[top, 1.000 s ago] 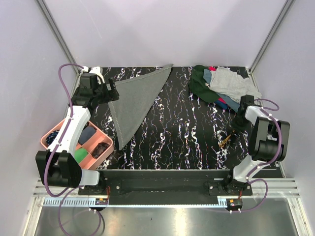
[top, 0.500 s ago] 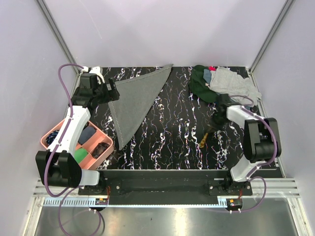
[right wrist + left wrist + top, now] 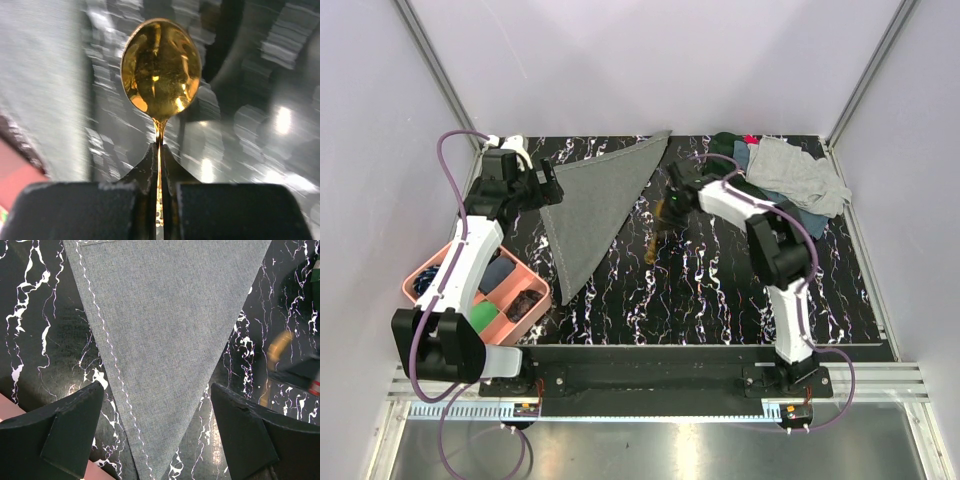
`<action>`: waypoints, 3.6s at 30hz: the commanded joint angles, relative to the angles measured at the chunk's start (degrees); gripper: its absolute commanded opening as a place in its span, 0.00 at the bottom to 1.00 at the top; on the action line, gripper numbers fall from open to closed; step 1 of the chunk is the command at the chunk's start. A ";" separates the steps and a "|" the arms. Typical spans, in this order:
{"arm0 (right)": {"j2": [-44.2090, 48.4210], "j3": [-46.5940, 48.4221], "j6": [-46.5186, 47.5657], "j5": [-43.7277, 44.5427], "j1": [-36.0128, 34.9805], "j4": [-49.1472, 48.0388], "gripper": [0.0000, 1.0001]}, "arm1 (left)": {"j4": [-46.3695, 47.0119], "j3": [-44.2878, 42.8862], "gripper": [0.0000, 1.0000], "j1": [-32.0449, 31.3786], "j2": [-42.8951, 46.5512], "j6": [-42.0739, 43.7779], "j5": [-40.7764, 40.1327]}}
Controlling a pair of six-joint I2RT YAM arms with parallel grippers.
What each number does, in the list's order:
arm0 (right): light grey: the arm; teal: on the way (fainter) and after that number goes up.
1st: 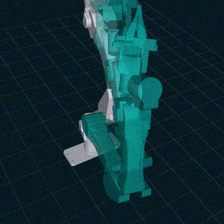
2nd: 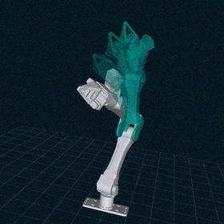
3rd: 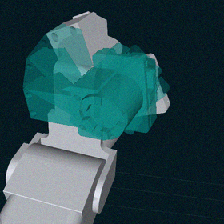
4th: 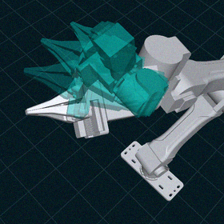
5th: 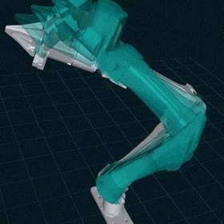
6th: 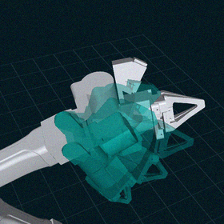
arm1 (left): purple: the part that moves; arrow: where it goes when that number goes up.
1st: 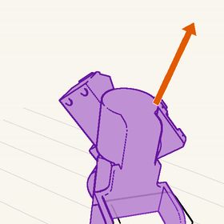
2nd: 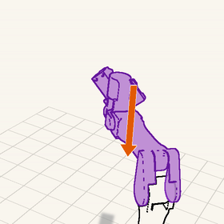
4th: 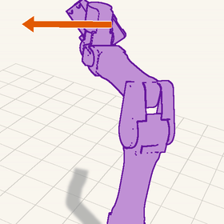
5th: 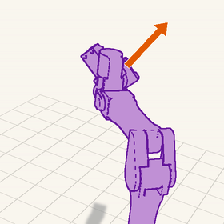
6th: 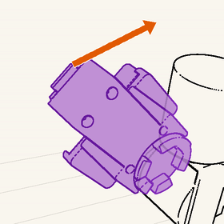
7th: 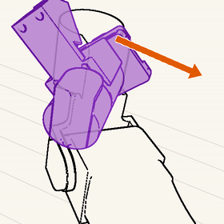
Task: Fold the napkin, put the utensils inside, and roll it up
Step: Grab a utensil with the right arm, then place the utensil onto the napkin
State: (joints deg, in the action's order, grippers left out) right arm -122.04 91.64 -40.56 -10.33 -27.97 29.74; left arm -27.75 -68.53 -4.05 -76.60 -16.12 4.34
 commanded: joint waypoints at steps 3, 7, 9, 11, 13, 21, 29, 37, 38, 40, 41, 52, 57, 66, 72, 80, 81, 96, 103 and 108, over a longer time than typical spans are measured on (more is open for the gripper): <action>-10.66 19.61 -6.37 -3.38 -5.34 -1.87 0.00 | 1.64 -2.04 0.91 -0.08 2.42 -0.32 1.64; -15.59 29.19 -9.62 -2.95 -7.36 -2.05 0.00 | 1.64 -1.96 0.91 -0.08 2.77 -0.32 1.64; -17.79 31.40 -10.50 -2.59 -7.63 -2.14 0.00 | 1.64 -1.87 0.91 -0.08 2.94 -0.32 1.64; -19.80 34.39 -12.00 -1.89 -7.98 -2.23 0.00 | 1.64 -1.96 0.91 -0.08 2.95 -0.32 1.81; -21.39 37.28 -13.05 -1.45 -8.24 -2.14 0.00 | 1.64 -1.96 0.91 -0.08 3.21 -0.32 1.81; -25.18 39.85 -15.78 3.03 -8.51 -2.14 0.00 | 1.64 -1.95 0.92 -0.08 3.65 -0.32 1.73; -25.97 40.82 -16.22 6.46 -8.42 -2.05 0.00 | 1.64 -2.04 0.92 -0.08 4.00 -0.49 2.43; -27.90 42.57 -17.71 8.22 -8.33 -1.88 0.00 | 1.64 -2.04 0.92 -0.08 3.91 -0.76 3.22; -28.25 42.66 -18.24 8.39 -8.42 -1.88 0.00 | 1.64 -2.04 0.92 -0.08 3.91 -0.76 3.31; -28.95 43.54 -18.59 8.74 -8.42 -1.88 0.00 | 1.64 -1.96 0.92 -0.08 3.91 -0.84 3.22; -29.13 43.80 -18.86 9.01 -8.42 -1.96 0.00 | 1.64 -2.04 0.92 -0.08 3.83 -0.84 3.39; -32.12 47.67 -18.86 7.70 -8.24 -1.61 0.05 | 1.64 -2.13 0.92 -0.08 3.65 -0.84 3.75; -31.69 51.62 -14.56 4.09 -8.16 -1.70 0.39 | 1.64 -2.04 0.93 -0.08 3.56 -0.76 3.48; -20.02 46.28 -6.90 5.40 -6.49 -2.75 0.57 | 1.64 -2.13 0.93 -0.08 3.21 -0.84 3.57; -13.85 31.96 -7.69 2.33 -1.58 -8.63 0.46 | 1.64 -2.04 0.93 -0.08 3.12 -1.46 5.07; -11.55 16.38 -10.16 -3.38 3.27 -21.03 0.42 | 1.64 -2.04 0.93 -0.08 2.60 -1.55 5.06; -11.90 16.47 -9.90 -3.64 3.27 -21.30 0.42 | 1.73 -2.13 0.93 -0.08 2.59 -1.55 5.33; -19.55 17.17 -14.11 -6.99 3.27 -24.90 0.41 | 1.64 -2.13 0.93 -0.08 2.15 -1.55 5.24; -21.92 18.67 -14.64 -7.43 3.27 -24.90 0.40 | 1.73 -2.13 0.93 -0.08 2.07 -1.63 5.42; -22.28 18.58 -14.99 -7.08 3.27 -24.81 0.36 | 1.64 -2.13 0.93 -0.08 1.98 -1.72 5.68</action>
State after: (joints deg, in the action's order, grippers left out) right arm -142.58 108.90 -55.35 -17.69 -24.60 4.29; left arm -27.75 -68.53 -4.05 -74.94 -17.58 8.51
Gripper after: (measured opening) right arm 0.372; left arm 0.927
